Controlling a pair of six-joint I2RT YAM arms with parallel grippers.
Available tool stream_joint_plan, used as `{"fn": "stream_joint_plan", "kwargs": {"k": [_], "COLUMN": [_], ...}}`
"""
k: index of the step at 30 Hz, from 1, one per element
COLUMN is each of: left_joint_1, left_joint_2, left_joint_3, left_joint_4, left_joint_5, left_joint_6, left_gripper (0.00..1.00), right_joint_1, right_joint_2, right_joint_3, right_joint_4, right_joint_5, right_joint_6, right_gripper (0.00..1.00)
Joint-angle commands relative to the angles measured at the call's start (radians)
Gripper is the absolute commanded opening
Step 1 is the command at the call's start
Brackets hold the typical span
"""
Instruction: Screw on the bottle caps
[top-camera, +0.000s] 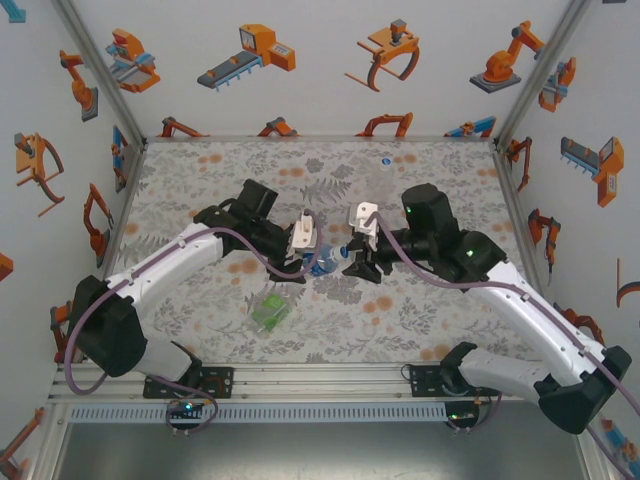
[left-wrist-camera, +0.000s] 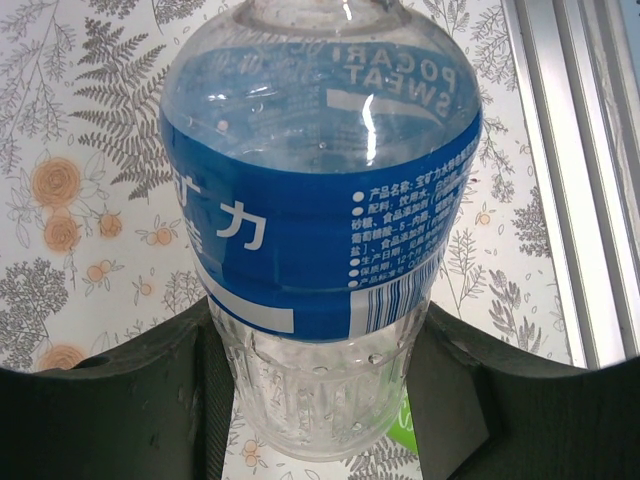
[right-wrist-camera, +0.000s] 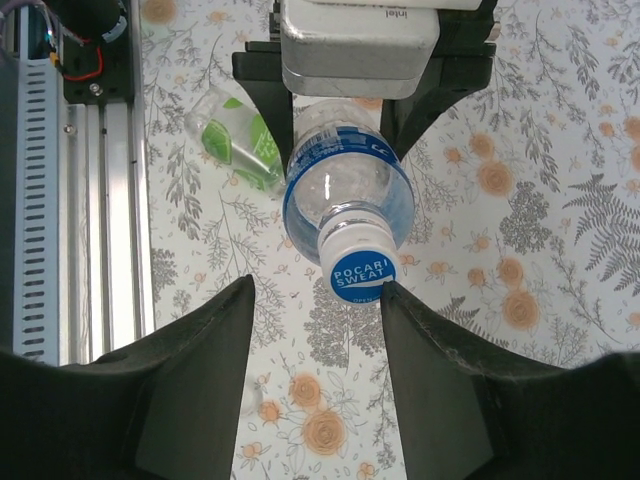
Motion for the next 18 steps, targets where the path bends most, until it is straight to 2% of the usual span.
{"fn": "stream_joint_plan", "kwargs": {"k": [1,11,14,18], "left_joint_1": [-0.006,-0.011,-0.011,-0.013], "left_joint_2": [-0.026,-0.023,-0.023,-0.019], "left_joint_3": [0.001,0.003,0.002,0.004], "left_joint_4": [-0.012,-0.017,-0.017,-0.017], "left_joint_5": [0.055,0.053,0.054,0.064], "left_joint_6": [0.022,0.024,0.024,0.023], "left_gripper": [0.0,0.0,0.0,0.0], "right_joint_1": [0.011,0.013,0.013,0.013], "right_joint_2": [0.01,0.024,0.026,0.033], "right_joint_3": [-0.009,-0.018,-0.021,-0.021], "right_joint_4": [0.05,0.081,0.085,0.087], "right_joint_5": [0.005,0.02,0.024,0.021], "right_joint_6": [-0.023,-0.019,-0.02,-0.021], "right_gripper": [0.5,0.45,0.4,0.4]}}
